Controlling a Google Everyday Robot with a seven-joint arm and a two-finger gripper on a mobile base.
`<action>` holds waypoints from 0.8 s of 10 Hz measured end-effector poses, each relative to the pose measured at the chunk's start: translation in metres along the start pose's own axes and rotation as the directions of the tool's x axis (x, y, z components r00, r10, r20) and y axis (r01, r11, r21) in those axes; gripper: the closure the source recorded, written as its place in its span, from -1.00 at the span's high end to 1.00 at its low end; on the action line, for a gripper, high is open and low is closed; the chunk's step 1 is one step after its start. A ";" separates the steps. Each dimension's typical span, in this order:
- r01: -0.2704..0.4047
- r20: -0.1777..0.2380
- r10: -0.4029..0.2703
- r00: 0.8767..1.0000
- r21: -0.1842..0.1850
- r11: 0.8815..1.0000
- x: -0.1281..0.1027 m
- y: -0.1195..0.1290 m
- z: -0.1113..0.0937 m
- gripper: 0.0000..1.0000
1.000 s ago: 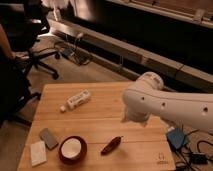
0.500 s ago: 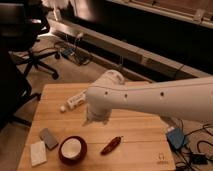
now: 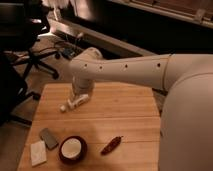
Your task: Move the arm in a circular motion
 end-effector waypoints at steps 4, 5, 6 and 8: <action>-0.098 0.088 0.086 0.992 0.144 0.985 -0.046 -0.133 -0.035 0.30; -0.172 0.093 0.157 0.983 0.183 0.968 -0.032 -0.178 -0.047 0.30; -0.241 0.095 0.225 0.970 0.213 0.947 -0.012 -0.214 -0.057 0.30; -0.409 0.104 0.396 0.912 0.284 0.867 0.063 -0.285 -0.086 0.30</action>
